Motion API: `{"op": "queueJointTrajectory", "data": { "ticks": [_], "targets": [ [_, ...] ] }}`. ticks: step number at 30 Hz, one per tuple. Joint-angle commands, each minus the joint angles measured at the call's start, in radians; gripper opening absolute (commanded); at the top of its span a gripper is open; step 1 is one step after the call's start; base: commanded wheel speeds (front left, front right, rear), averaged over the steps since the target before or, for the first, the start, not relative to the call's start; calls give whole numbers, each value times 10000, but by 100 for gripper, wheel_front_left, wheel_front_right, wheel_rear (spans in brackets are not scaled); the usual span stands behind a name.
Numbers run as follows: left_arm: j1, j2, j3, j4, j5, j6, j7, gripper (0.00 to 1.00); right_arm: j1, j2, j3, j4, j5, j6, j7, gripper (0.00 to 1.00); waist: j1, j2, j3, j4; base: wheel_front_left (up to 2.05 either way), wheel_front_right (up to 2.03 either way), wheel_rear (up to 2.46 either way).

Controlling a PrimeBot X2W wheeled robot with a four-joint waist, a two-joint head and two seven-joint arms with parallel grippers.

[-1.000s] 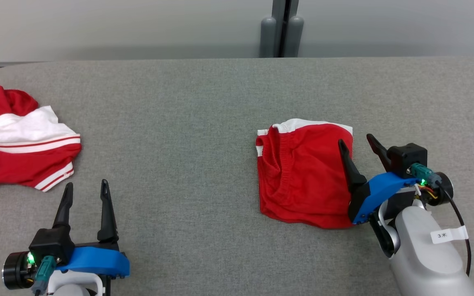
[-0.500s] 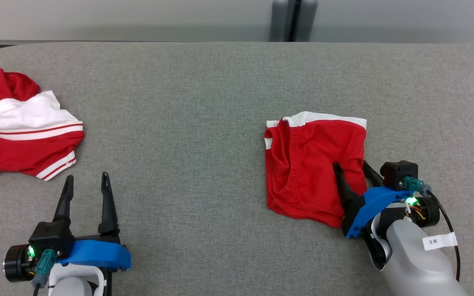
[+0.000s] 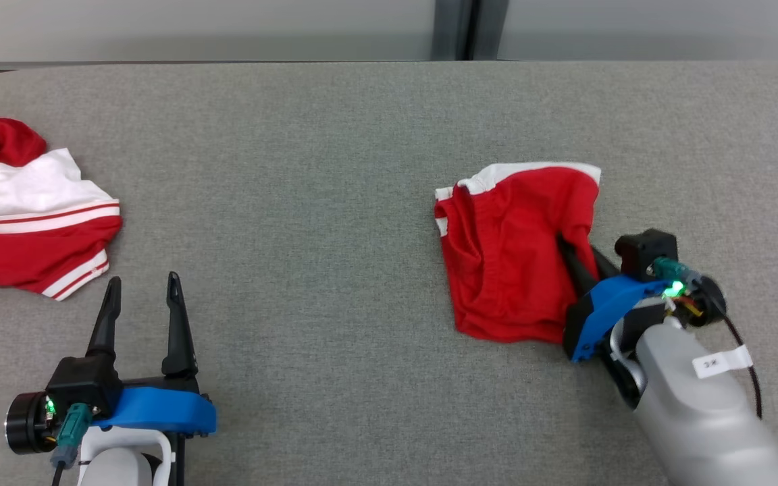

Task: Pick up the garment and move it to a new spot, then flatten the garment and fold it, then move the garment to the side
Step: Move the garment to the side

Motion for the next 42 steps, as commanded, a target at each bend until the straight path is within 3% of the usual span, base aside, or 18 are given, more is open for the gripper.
{"op": "queueJointTrajectory", "data": {
  "ticks": [1,8,16,26,35,39,40,41,42],
  "targets": [
    [-64,-18,34,-97,-29,-21,-46,100,-298,-246,8,-160,-221,1,-68,0,0,0,36,-37,0,0,0],
    [-335,-22,-68,-861,53,-92,-47,100,-1290,-1256,703,-554,-1087,1,-66,0,0,0,571,-376,0,0,0],
    [-1014,91,-335,-1957,246,-168,-38,100,-3021,-2893,1933,-538,-516,0,78,0,0,0,1815,-1044,0,0,0],
    [-1582,728,-363,-3144,571,-225,-36,100,-5002,-4312,3315,-859,836,0,526,0,0,0,3393,-2402,0,0,0],
    [-1737,1121,-343,-3855,616,-225,60,100,-6274,-5045,4242,-784,1691,0,1064,0,0,0,4025,-2746,0,0,0],
    [-1651,1216,-243,-3957,547,-140,106,100,-6623,-4985,4642,-532,1961,0,1297,0,0,0,4167,-2712,0,0,0],
    [-1647,1236,-219,-3940,554,-129,105,100,-6753,-4992,4678,-388,1977,0,1309,42,0,0,4192,-2694,0,0,0],
    [-1644,1240,-211,-3912,525,-120,101,100,-6874,-4961,4676,-181,1975,0,1354,100,0,0,4203,-2667,0,0,0],
    [-1617,1223,-218,-3893,502,-94,97,100,-6931,-4868,4668,20,2007,0,1407,100,0,0,4195,-2637,0,0,0]
  ]
}}
